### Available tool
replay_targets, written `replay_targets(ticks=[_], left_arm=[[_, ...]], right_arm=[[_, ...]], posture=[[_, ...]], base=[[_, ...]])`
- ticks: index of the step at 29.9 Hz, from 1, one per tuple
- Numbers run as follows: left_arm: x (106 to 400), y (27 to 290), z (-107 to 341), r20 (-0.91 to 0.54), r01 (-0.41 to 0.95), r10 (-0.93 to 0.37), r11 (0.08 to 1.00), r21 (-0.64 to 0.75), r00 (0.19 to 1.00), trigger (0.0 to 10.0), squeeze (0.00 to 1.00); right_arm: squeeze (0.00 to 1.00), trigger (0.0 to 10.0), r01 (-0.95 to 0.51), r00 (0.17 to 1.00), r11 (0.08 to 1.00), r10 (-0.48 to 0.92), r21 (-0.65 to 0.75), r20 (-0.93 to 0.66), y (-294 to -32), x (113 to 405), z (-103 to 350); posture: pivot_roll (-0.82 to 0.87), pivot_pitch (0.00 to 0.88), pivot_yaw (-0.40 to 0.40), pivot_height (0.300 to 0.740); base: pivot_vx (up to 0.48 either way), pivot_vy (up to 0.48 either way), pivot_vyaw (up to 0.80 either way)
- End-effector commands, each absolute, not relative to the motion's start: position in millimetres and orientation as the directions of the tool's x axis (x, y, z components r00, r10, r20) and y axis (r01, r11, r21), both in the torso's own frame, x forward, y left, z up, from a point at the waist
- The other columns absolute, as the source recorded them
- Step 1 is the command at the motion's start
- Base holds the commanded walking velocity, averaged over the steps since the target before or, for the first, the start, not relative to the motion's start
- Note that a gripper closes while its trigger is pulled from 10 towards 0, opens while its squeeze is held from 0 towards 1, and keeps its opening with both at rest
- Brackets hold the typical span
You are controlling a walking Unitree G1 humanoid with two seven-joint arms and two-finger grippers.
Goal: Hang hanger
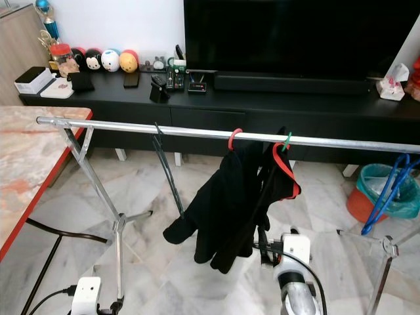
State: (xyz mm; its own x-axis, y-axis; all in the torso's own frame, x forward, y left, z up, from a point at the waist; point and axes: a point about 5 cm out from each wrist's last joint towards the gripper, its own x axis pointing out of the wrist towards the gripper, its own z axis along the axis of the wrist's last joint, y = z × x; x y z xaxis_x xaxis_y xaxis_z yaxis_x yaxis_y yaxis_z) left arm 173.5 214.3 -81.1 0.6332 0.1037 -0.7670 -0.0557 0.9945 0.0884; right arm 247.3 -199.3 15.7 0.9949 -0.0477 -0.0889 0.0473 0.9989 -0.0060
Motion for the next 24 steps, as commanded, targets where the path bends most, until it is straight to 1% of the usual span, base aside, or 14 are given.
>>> replay_targets(ticks=[1, 2, 3, 6, 13, 24], left_arm=[[166.4, 217.6, -84.3, -0.788, -0.054, 0.110, 0.994, 0.097, 0.606, 10.0, 0.00], [166.1, 217.8, -84.4, -0.788, -0.055, 0.111, 0.994, 0.097, 0.606, 10.0, 0.00], [166.1, 217.8, -84.4, -0.788, -0.055, 0.111, 0.994, 0.097, 0.606, 10.0, 0.00], [165.5, 218.1, -84.6, -0.789, -0.057, 0.112, 0.994, 0.097, 0.604, 10.0, 0.00], [165.2, 218.7, -84.9, -0.793, -0.056, 0.115, 0.993, 0.102, 0.599, 10.0, 0.00], [163.8, 219.0, -85.5, -0.796, -0.059, 0.116, 0.993, 0.100, 0.595, 10.0, 0.00]], right_arm=[[0.00, 10.0, 0.056, 0.997, 0.998, -0.055, 0.004, -0.052, -198.4, 260.6, 28.7], [0.00, 10.0, 0.054, 0.998, 0.998, -0.054, 0.013, -0.030, -197.0, 270.1, 36.3], [0.00, 10.0, 0.054, 0.998, 0.998, -0.054, 0.013, -0.030, -197.0, 270.1, 36.3], [0.00, 10.0, 0.031, 0.999, 0.999, -0.030, 0.025, -0.028, -189.1, 283.6, 43.4], [0.00, 10.0, 0.026, 0.998, 0.999, -0.024, 0.044, -0.049, -182.8, 288.8, 45.8], [0.00, 10.0, 0.014, 0.997, 0.998, -0.010, 0.057, -0.071, -178.0, 287.8, 43.3]], posture=[[-0.05, 0.000, -0.017, 0.740], [-0.05, 0.000, -0.017, 0.740], [-0.05, 0.000, -0.017, 0.740], [-0.04, 0.000, -0.019, 0.740], [-0.04, 0.000, -0.015, 0.740], [-0.04, 0.000, -0.016, 0.740]], base=[[0.000, 0.000, 0.00], [0.000, 0.000, 0.00], [0.000, 0.000, 0.00], [0.000, 0.000, 0.00], [0.000, 0.000, 0.00], [0.022, 0.000, 0.00]])
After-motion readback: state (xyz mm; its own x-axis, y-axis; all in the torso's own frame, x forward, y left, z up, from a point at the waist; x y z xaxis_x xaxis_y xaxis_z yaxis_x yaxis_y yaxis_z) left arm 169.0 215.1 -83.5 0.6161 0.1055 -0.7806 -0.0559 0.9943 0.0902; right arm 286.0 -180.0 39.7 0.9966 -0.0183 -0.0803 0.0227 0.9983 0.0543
